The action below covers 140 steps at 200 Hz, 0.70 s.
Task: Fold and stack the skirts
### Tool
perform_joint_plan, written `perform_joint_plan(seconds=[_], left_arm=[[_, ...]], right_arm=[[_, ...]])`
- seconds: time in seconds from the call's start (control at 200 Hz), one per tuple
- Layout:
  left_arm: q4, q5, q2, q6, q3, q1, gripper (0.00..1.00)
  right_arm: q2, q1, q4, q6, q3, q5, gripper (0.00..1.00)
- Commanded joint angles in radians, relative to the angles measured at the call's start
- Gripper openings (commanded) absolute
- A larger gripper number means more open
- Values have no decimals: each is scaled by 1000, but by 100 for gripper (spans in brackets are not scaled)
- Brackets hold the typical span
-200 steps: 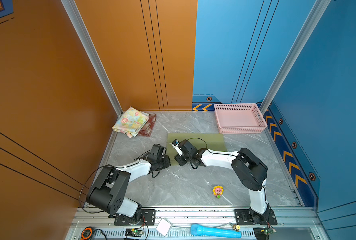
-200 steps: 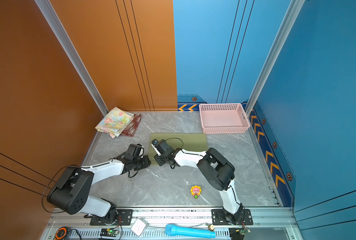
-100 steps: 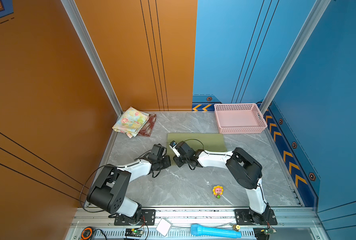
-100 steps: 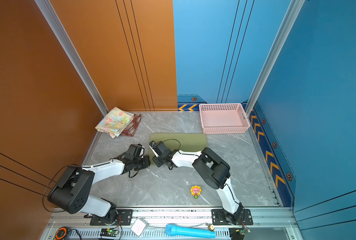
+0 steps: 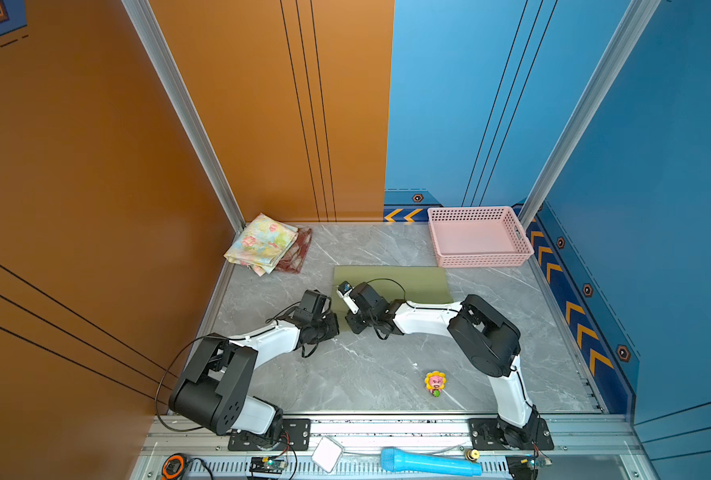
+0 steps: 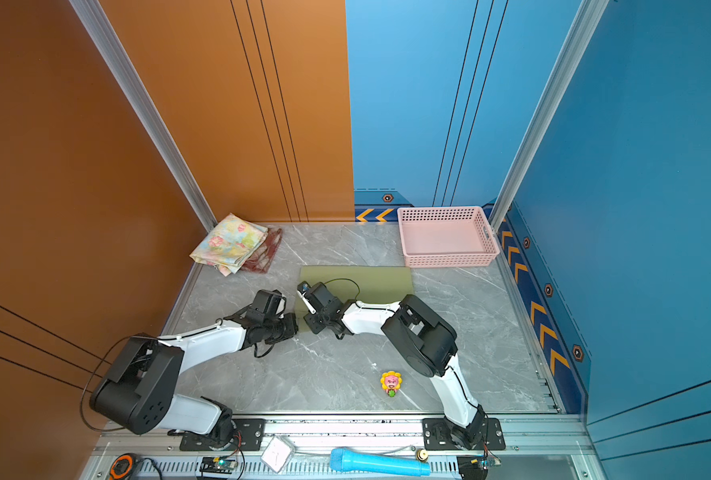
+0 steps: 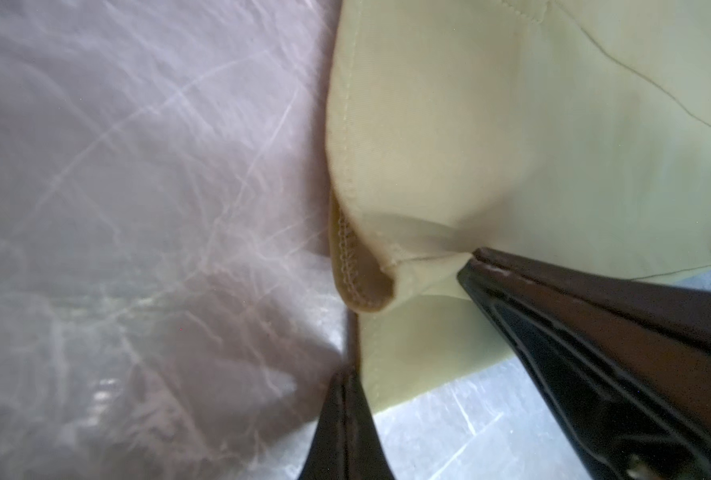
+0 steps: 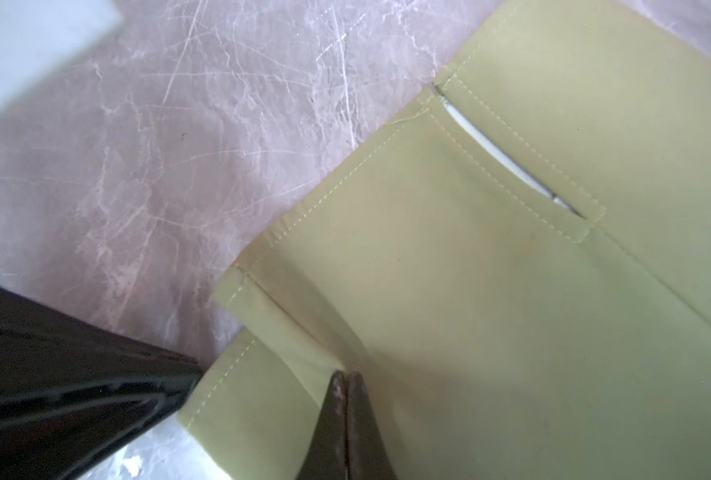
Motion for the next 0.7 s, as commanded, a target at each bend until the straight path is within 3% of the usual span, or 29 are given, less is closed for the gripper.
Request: perform_joint_plan(seconds=[0.0, 0.696], left_arm=[[-82, -3, -6, -1, -31, 15, 0], [-56, 27, -20, -21, -46, 40, 0]], right_arm=[[-43, 2, 32, 13, -5, -26, 0], [-134, -4, 55, 31, -84, -23, 0]])
